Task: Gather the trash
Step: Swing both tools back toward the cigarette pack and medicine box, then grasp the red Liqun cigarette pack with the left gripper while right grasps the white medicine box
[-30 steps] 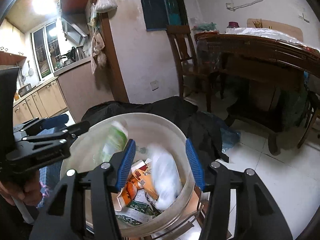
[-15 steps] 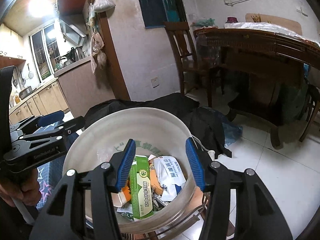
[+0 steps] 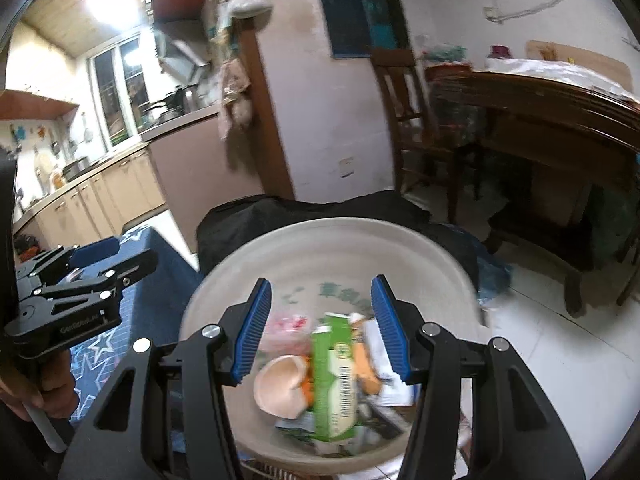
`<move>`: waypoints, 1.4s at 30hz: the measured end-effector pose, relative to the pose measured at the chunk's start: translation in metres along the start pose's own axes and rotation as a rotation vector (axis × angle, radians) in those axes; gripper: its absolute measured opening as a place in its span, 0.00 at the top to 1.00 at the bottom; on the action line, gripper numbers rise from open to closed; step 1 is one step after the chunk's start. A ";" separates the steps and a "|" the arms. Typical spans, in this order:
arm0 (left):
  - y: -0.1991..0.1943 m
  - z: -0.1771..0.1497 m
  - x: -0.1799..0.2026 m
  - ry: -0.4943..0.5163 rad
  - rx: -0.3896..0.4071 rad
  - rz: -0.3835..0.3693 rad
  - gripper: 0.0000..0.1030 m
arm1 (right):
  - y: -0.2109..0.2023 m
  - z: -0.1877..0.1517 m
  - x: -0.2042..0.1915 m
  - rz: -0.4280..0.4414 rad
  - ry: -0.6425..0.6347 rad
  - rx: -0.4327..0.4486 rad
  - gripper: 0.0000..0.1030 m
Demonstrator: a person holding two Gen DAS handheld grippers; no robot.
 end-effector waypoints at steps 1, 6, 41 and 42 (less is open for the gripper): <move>-0.002 -0.006 -0.013 -0.014 -0.011 0.021 0.32 | 0.002 0.000 -0.009 0.016 -0.008 -0.002 0.51; -0.024 -0.045 -0.108 -0.123 -0.072 0.165 0.30 | 0.019 -0.008 -0.079 0.139 -0.076 -0.028 0.51; 0.002 -0.174 -0.406 0.021 -0.239 -0.145 0.13 | 0.090 -0.088 -0.312 0.439 -0.313 -0.253 0.29; 0.004 -0.173 -0.406 0.022 -0.240 -0.143 0.13 | 0.091 -0.088 -0.312 0.438 -0.310 -0.256 0.29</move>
Point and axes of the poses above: each gripper's, at about its wrist camera, not at the fingertips, and y roughly the way its jaws point, x to its right, z to its top, the point moved 9 cm from there along y, roughly the way its jaws point, and after that the axes turned 12 degrees about x, right-handed, at the moved point
